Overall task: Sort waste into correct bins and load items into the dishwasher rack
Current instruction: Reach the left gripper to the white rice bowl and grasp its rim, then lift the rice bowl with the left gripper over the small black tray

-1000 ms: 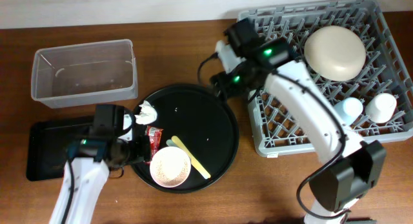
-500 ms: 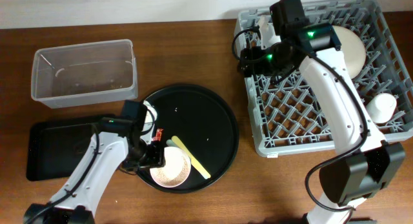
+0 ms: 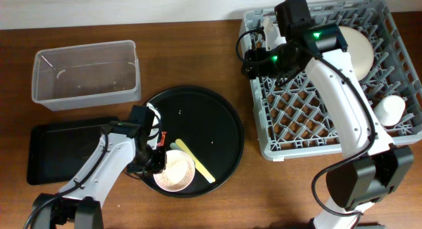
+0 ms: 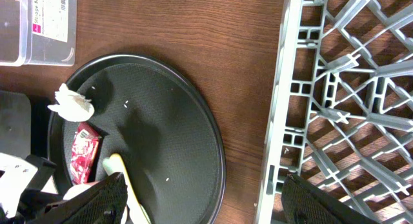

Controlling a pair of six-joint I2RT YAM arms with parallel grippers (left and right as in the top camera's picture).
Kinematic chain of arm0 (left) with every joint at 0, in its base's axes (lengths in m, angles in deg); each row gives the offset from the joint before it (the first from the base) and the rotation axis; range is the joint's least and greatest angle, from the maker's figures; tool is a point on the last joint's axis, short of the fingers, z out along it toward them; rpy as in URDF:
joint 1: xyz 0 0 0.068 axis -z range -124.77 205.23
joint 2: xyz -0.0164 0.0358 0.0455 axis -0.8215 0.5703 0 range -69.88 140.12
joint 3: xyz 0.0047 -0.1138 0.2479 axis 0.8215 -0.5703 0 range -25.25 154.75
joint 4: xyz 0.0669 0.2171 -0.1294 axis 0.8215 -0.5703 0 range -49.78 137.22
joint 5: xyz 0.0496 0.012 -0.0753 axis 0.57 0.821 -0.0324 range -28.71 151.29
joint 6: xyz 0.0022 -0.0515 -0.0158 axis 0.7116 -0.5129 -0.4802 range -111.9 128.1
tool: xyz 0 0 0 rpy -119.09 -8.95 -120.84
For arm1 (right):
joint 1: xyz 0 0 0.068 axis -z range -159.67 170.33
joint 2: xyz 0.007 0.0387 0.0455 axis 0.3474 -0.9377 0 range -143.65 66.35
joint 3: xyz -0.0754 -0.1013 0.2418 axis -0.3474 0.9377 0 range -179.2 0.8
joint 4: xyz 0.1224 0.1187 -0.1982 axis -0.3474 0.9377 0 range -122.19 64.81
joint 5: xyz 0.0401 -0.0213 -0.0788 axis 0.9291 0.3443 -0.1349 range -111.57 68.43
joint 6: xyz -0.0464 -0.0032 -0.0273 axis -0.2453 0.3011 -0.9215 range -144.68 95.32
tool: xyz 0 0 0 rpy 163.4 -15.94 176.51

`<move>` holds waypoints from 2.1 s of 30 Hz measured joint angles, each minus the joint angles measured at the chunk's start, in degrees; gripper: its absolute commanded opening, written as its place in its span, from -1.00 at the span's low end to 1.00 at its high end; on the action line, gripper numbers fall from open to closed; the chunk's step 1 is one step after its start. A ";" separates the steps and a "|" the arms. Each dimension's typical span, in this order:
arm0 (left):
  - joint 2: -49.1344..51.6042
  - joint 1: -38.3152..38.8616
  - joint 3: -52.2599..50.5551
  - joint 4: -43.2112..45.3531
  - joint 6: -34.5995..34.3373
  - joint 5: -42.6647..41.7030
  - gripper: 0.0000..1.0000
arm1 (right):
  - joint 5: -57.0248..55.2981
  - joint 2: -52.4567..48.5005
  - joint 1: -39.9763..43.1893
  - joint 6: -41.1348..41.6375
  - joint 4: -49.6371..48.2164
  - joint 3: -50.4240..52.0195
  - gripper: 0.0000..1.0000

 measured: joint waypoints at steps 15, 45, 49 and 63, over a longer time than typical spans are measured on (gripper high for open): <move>0.04 0.09 -1.60 1.66 -0.02 -0.55 -0.98 | 0.00 0.00 0.00 -0.04 0.22 0.00 0.61; 0.04 -16.85 22.10 -21.05 -7.28 30.34 -0.99 | -0.04 0.00 0.00 -0.07 1.36 0.00 0.62; 0.04 -23.56 22.10 -20.37 -7.28 35.19 -0.99 | -0.04 0.00 0.00 -0.07 1.33 0.00 0.62; 0.79 -26.23 22.10 -19.26 -7.28 53.46 -0.99 | -0.04 0.00 0.00 -0.04 1.31 0.00 0.62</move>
